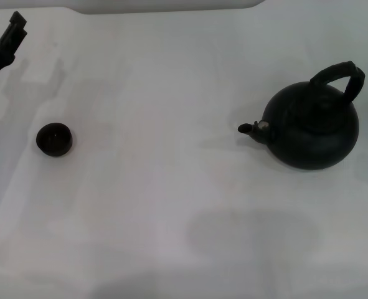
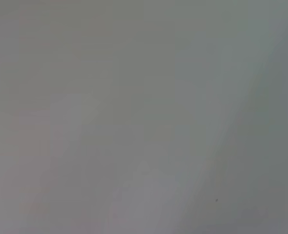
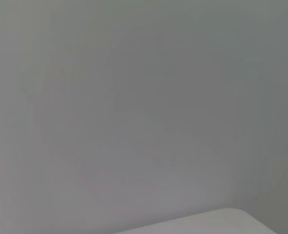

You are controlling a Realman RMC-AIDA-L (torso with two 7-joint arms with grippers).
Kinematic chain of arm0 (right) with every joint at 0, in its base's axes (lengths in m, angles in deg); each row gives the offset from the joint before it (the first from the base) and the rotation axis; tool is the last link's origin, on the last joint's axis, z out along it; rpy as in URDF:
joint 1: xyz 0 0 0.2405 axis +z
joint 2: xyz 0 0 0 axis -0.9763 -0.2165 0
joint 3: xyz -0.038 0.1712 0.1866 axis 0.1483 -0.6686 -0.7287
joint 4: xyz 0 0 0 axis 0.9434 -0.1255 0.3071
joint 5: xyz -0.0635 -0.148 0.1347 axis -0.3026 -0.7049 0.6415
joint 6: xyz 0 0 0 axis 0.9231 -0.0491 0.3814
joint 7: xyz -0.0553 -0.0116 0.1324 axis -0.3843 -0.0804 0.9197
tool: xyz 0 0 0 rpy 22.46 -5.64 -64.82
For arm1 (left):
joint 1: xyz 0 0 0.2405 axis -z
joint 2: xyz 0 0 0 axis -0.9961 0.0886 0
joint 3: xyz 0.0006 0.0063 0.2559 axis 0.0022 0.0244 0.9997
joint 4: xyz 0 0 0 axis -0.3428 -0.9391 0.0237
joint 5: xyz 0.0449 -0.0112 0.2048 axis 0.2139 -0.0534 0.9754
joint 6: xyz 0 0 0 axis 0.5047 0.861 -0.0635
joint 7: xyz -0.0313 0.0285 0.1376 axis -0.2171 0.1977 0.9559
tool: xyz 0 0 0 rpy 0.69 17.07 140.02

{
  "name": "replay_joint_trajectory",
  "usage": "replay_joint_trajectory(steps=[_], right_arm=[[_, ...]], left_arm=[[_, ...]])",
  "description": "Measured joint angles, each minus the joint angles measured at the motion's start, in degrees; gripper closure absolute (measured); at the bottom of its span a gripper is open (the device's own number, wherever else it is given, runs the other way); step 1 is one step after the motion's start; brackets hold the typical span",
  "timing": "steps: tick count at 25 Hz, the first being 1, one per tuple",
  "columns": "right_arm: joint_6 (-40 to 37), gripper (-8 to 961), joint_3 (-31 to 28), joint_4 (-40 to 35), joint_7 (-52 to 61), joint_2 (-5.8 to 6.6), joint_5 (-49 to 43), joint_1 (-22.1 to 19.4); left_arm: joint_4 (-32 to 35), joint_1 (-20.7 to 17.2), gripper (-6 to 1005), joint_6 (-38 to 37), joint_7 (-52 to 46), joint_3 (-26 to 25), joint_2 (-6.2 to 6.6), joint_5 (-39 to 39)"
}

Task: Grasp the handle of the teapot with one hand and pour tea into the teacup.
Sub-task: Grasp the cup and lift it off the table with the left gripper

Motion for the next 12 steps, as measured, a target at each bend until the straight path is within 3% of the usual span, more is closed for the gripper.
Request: replay_joint_trajectory(steps=[12], right_arm=[[-0.14,83,-0.03,0.08,0.04,0.0,-0.2,0.07]], left_arm=[[0.05,-0.47,195,1.6,-0.13,0.12,0.09,0.53]])
